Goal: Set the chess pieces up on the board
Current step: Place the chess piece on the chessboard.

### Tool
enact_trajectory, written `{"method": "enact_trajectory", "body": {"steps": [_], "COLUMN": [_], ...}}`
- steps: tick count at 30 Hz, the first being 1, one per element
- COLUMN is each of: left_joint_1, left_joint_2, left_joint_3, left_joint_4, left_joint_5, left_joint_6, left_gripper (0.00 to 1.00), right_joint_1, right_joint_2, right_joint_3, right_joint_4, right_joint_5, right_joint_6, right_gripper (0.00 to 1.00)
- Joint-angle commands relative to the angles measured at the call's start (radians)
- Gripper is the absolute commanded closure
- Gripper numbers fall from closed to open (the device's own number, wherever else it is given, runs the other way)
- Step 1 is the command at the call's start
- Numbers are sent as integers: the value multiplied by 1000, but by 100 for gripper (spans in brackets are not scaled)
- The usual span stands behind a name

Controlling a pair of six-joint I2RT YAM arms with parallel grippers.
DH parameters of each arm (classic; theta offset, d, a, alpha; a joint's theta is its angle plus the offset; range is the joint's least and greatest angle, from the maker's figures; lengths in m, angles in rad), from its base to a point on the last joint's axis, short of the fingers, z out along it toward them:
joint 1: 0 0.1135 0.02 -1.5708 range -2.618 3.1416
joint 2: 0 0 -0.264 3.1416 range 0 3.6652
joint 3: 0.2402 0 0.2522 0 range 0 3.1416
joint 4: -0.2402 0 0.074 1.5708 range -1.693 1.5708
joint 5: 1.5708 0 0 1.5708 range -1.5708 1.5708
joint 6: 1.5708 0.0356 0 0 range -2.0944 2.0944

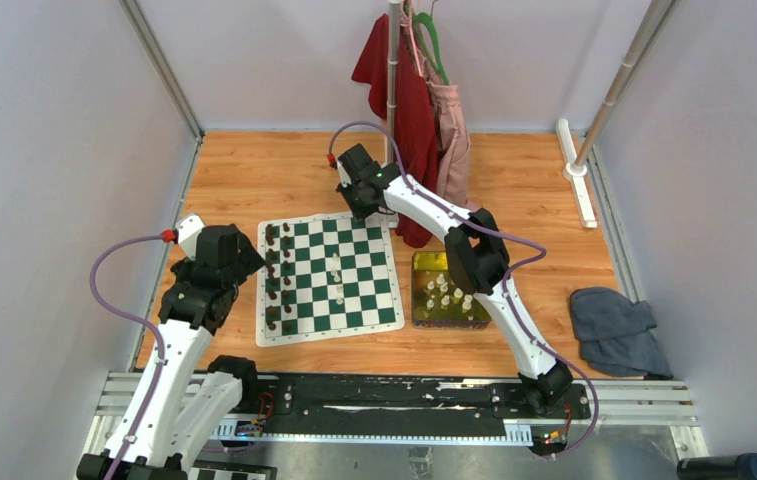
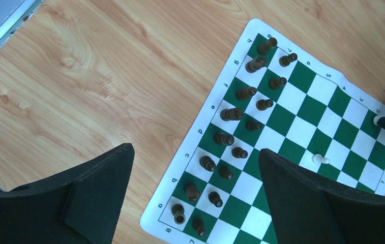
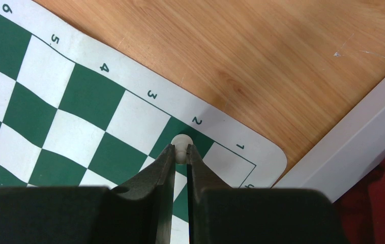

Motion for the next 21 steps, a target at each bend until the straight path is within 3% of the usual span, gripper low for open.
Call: {"method": "enact_trajectory", "body": {"steps": [1,13,21], "left_joint_1": [5,5,5], "left_joint_2": [2,-11,-17], "left_joint_3": [-8,-24,-27], "left_joint_4": [19,19,17], "left_joint_5": [-10,-6,-2], "left_joint_6": [-13,-21,-24], "left_gripper": [0,0,0], "right_joint_1": [-12,-12,-11], "right_joint_2": [23,22,22], "right_joint_3": [27,7,-8], "right_joint_4": [-36,-39,-42], "right_joint_5": [14,13,9], "right_joint_6": [-11,-10,-7], "right_gripper": [100,98,87]}}
